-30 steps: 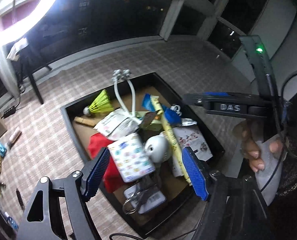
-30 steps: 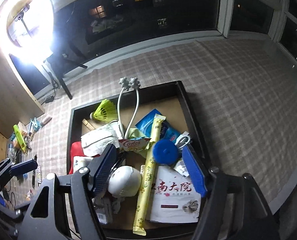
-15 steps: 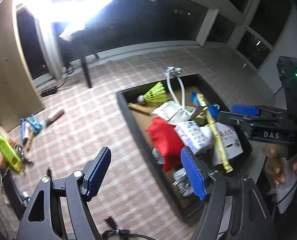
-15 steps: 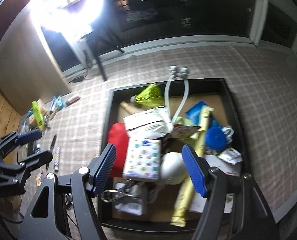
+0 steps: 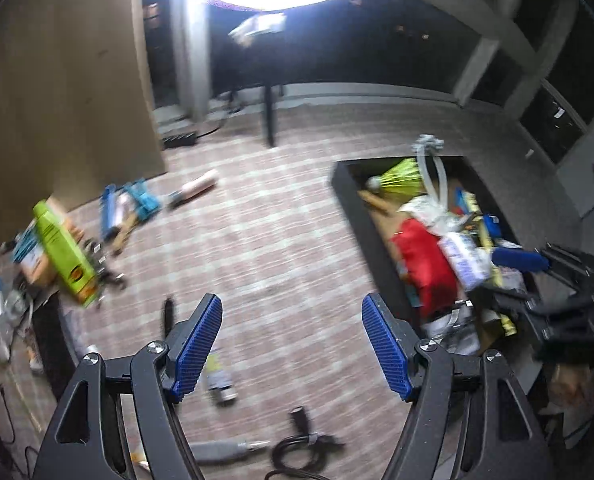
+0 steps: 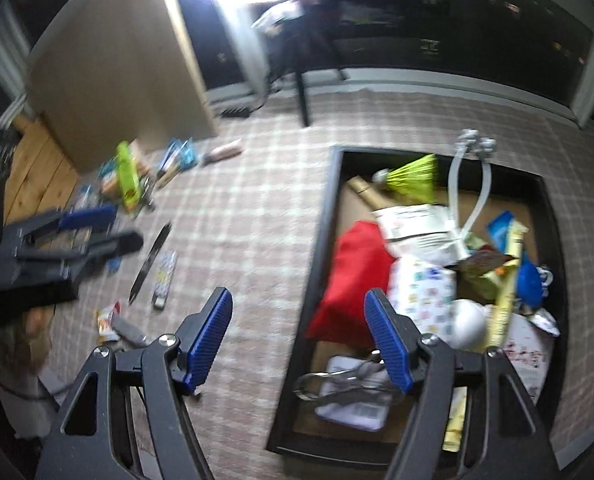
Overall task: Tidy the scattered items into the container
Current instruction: 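Move both grippers back to the items on the carpet, then grasp the patterned lighter with the left gripper while the right grasps the black USB adapter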
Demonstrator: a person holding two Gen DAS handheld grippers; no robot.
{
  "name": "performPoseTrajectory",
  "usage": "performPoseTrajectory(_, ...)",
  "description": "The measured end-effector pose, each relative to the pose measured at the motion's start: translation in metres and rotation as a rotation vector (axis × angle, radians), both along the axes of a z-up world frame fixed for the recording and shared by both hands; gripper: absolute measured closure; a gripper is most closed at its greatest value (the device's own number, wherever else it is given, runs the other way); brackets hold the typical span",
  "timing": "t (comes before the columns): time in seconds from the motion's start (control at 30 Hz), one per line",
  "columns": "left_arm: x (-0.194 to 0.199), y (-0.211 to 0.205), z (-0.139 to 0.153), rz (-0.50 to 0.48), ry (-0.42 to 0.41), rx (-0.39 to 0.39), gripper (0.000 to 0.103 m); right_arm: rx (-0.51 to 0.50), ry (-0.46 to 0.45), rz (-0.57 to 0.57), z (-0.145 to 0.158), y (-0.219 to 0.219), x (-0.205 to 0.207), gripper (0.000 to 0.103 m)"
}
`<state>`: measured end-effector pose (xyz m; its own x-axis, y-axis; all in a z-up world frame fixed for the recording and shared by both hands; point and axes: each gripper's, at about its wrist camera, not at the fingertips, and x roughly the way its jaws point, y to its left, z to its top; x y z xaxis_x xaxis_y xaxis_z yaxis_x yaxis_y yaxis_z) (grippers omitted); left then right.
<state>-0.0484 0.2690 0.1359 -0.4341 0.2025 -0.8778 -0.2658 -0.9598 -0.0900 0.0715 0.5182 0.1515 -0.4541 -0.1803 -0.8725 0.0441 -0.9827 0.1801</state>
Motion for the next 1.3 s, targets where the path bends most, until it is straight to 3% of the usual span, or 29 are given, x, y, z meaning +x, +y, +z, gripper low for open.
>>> performPoseTrajectory(0.2, -0.004, -0.054, -0.023, 0.099, -0.046, -0.037, 0.034, 0.048, -0.041, 0.140, -0.027, -0.055, 0.001, 0.035)
performPoseTrajectory(0.37, -0.008, -0.075, -0.054, 0.145, -0.120, -0.042, 0.036, 0.038, -0.099, 0.188, -0.056, -0.091, 0.000, 0.035)
performPoseTrajectory(0.5, -0.009, -0.073, -0.081, 0.139, -0.175, -0.057, 0.044, -0.007, -0.150, 0.201, -0.078, -0.110, 0.003, 0.039)
performPoseTrajectory(0.63, -0.009, -0.063, -0.104, 0.120, -0.223, -0.067, 0.049, 0.022, -0.203, 0.207, -0.102, -0.127, 0.005, 0.058)
performPoseTrajectory(0.97, -0.013, -0.049, -0.129, 0.107, -0.271, -0.083, 0.052, 0.000, -0.260, 0.204, -0.128, -0.139, 0.001, 0.058)
performPoseTrajectory(1.1, -0.013, -0.043, -0.130, 0.102, -0.252, -0.115, 0.053, 0.025, -0.244, 0.214, -0.128, -0.147, 0.001, 0.058)
performPoseTrajectory(1.13, -0.012, -0.042, -0.130, 0.102, -0.244, -0.129, 0.057, 0.032, -0.239, 0.217, -0.128, -0.149, 0.001, 0.058)
performPoseTrajectory(1.23, -0.008, -0.040, -0.129, 0.100, -0.207, -0.175, 0.077, 0.091, -0.206, 0.247, -0.128, -0.158, 0.004, 0.078)
performPoseTrajectory(1.3, -0.006, -0.043, -0.129, 0.104, -0.202, -0.163, 0.081, 0.096, -0.197, 0.256, -0.127, -0.158, 0.004, 0.079)
